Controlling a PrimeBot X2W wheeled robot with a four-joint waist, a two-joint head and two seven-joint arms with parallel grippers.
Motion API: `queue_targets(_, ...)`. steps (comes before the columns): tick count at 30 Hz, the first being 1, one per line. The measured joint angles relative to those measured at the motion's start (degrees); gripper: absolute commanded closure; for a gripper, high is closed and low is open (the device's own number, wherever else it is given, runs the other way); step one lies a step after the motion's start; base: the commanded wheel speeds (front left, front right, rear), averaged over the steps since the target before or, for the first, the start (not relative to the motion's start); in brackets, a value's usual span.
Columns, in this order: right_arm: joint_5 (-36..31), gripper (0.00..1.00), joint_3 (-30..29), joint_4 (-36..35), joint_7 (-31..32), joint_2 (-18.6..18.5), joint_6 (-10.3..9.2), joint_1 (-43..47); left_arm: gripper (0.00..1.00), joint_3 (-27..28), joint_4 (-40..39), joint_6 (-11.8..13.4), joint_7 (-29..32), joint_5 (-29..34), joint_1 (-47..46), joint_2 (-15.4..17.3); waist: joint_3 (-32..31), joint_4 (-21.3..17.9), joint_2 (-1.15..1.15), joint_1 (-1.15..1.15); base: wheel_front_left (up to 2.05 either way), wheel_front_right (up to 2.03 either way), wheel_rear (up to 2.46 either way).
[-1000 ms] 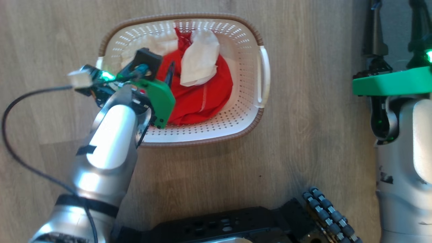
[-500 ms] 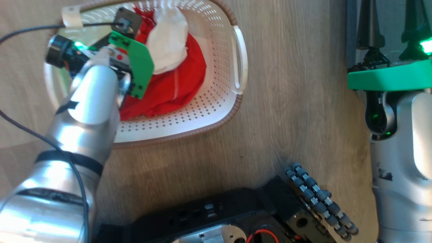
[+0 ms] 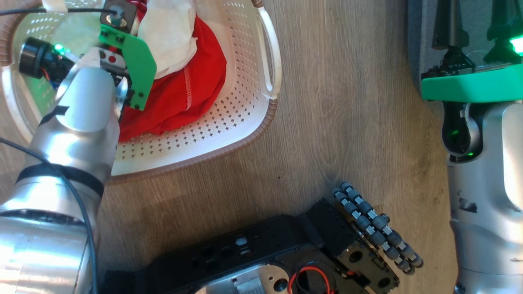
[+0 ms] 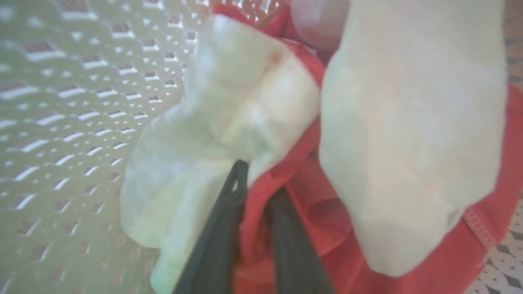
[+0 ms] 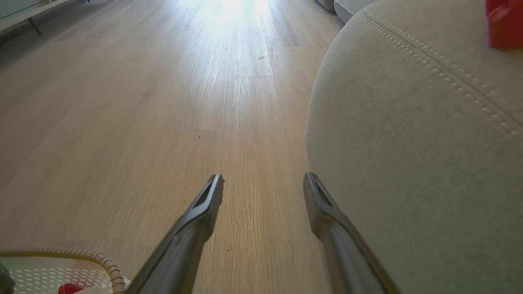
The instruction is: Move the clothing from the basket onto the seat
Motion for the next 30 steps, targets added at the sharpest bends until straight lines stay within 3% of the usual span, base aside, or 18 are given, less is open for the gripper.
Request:
queue_targets(6, 0.49, 0.0, -0.25, 0.44, 0.0, 0.01, 0.0, 0.03, 1.0, -0.75, 1.14, -1.54, -3.02, -0.74, 0.03, -1.38, -2.28, 0.55, 0.0, 0.0, 0.0, 0.0, 0.0)
queue_targets(15, -1.18, 0.0, -2.46, 2.36, 0.0, 0.02, 0.0, 4.9, 1.0, 0.33, -3.55, -4.77, -19.11, -8.32, 4.55, -3.16, -11.26, 2.89, 0.0, -0.01, 0.0, 0.0, 0.0)
queue_targets(18, -2.71, 0.0, -3.56, 2.96, 0.0, 0.04, 0.0, 7.46, 1.0, 1.15, -6.73, -5.49, -21.94, -12.39, 8.55, -3.22, -15.75, 3.83, 0.0, -0.01, 0.0, 0.0, 0.0)
queue_targets(22, -4.99, 0.0, -5.08, 3.44, 0.0, 0.05, 0.0, 10.85, 1.0, 2.35, -12.94, -4.98, -22.96, -15.05, 14.05, -3.32, -22.17, 5.08, 0.0, -0.01, 0.0, 0.0, 0.0)
queue_targets(30, -9.07, 0.0, -6.27, 5.27, 0.0, 0.05, 0.0, 20.32, 1.0, 9.07, -36.88, -2.04, -22.97, -17.58, 35.44, -1.34, -37.26, 7.37, 0.01, -0.01, 0.0, 0.0, 0.0)
